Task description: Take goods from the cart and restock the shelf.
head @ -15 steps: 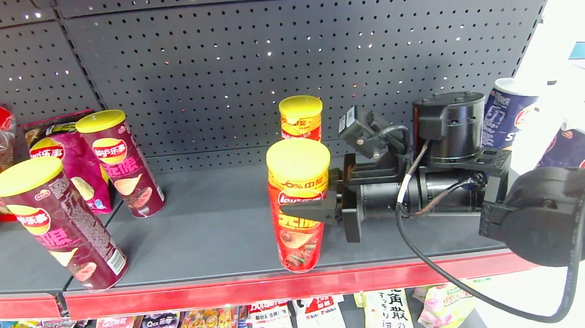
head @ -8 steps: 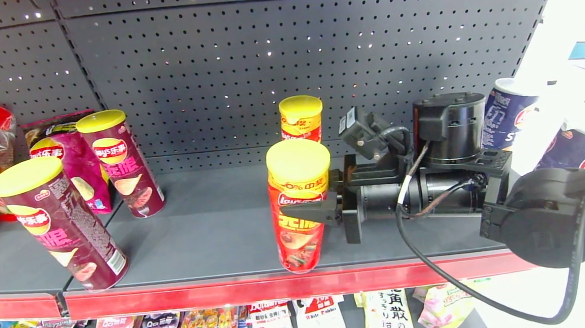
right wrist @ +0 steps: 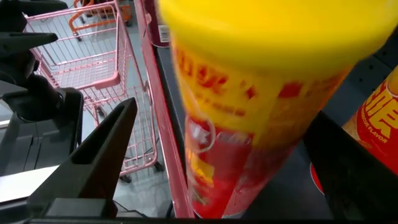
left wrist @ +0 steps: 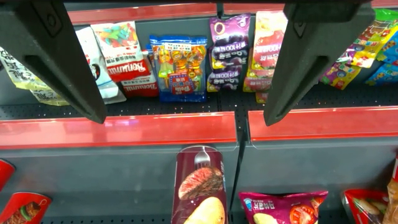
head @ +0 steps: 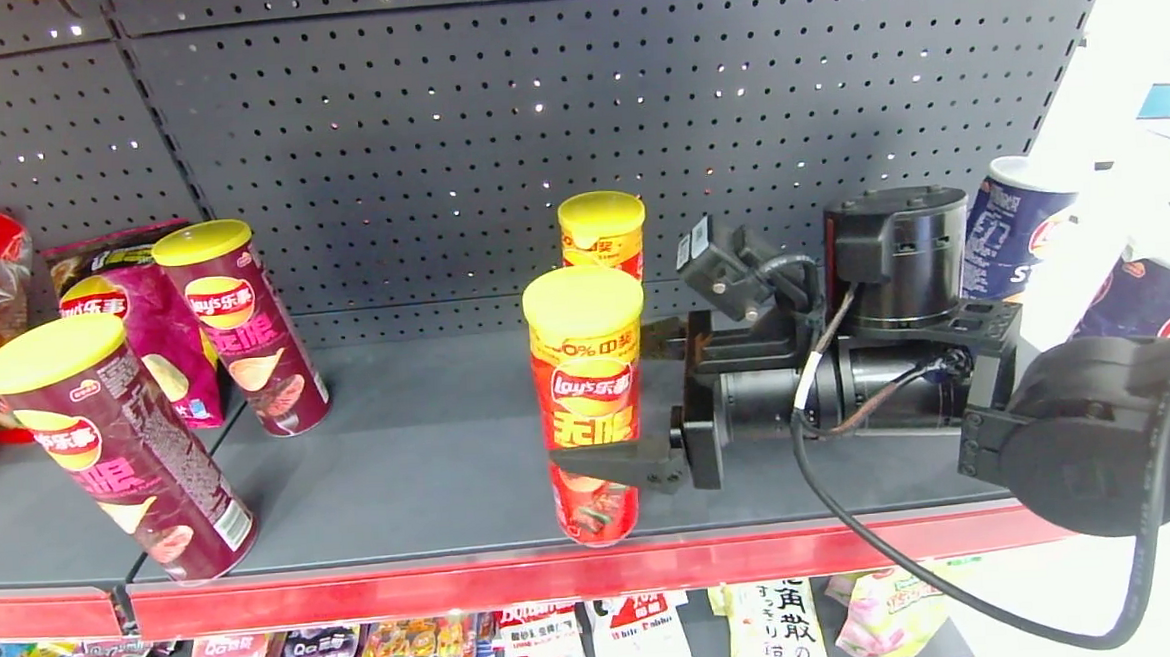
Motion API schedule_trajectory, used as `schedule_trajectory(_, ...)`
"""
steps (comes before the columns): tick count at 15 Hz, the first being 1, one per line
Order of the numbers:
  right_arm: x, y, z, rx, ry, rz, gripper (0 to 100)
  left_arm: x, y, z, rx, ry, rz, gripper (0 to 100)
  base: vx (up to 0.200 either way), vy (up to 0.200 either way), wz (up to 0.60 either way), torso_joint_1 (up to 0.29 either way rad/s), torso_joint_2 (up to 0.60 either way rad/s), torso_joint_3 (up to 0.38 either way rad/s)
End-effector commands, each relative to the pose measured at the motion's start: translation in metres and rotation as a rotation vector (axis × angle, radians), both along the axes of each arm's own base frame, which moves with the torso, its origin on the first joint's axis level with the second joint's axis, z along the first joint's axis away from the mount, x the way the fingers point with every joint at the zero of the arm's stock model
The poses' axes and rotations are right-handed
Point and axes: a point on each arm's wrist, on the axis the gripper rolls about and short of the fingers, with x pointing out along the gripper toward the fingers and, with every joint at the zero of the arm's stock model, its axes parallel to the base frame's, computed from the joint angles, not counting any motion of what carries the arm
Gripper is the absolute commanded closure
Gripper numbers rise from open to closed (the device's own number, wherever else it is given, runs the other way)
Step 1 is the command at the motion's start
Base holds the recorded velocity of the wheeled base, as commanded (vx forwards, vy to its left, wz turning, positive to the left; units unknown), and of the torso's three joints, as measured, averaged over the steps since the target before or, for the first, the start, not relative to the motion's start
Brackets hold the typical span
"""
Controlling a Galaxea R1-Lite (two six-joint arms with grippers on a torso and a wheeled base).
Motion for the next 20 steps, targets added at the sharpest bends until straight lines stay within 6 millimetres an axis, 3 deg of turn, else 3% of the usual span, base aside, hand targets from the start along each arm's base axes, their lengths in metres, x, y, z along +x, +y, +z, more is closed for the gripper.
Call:
schedule_trajectory(1,0.0,-0.001,0.001,0.003,-0.003,-0.001,0,0.0,0.0,0.0,0.0,0.0,0.0,0,0.0,0.0,0.0,0.0,0.0,0.0)
schedule_trajectory(7,-0.011,-0.01,-0.004,-0.016,0.023,-0.022,0,0.0,0.0,0.0,0.0,0.0,0.0,0,0.0,0.0,0.0,0.0,0.0,0.0)
schedule_trajectory(10,-0.026,-0.033,-0.002,-0.016,0.041,-0.05,0,0.0,0.0,0.0,0.0,0.0,0.0,0,0.0,0.0,0.0,0.0,0.0,0.0)
schedule_trajectory(14,-0.067,-0.071,-0.007,-0.028,0.056,-0.065,0,0.0,0.0,0.0,0.0,0.0,0.0,0,0.0,0.0,0.0,0.0,0.0,0.0)
schedule_trajectory(18,-0.141,-0.127,-0.015,0.024,0.064,-0.082,0,0.0,0.0,0.0,0.0,0.0,0.0,0,0.0,0.0,0.0,0.0,0.0,0.0)
schedule_trajectory(20,-0.172,-0.16,-0.028,0.029,0.049,-0.188,0,0.0,0.0,0.0,0.0,0.0,0.0,0,0.0,0.0,0.0,0.0,0.0,0.0)
